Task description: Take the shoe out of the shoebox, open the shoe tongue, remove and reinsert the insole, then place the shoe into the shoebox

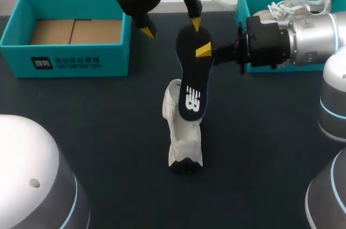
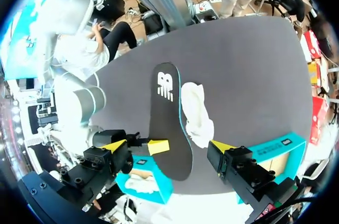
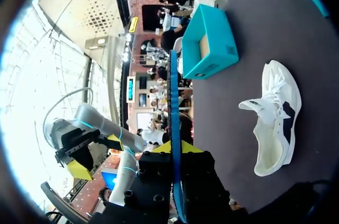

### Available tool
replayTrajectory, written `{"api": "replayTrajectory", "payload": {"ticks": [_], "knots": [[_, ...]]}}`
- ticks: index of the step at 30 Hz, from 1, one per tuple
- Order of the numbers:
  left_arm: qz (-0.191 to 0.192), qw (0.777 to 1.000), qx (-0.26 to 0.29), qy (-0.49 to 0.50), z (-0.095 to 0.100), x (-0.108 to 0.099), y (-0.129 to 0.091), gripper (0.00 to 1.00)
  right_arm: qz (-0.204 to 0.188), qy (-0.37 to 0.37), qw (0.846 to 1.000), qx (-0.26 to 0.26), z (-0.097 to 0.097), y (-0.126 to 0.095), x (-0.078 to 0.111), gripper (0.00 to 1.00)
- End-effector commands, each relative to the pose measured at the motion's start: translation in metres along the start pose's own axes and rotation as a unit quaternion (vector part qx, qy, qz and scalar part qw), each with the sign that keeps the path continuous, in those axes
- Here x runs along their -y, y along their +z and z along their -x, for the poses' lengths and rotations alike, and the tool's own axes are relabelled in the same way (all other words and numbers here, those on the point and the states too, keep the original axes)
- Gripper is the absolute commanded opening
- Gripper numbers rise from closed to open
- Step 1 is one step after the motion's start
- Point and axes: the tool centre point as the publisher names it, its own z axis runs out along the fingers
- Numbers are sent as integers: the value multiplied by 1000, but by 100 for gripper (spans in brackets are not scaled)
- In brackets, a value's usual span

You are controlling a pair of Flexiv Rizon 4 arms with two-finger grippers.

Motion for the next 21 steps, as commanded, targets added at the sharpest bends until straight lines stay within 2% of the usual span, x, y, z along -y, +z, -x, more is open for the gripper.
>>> {"api": "replayTrajectory", "payload": {"ticks": [1, 15, 21], "knots": [[30, 990, 141, -2, -36, 15, -6, 100, 3, 1, 1000, 4, -1, 0, 3, 0], [59, 961, 267, -36, -63, 21, -15, 100, 2, 4, 1000, 0, -3, -1, 5, 0], [53, 960, 272, -41, -65, 21, -16, 100, 3, 6, 1000, 0, -1, -2, 6, 0]]}}
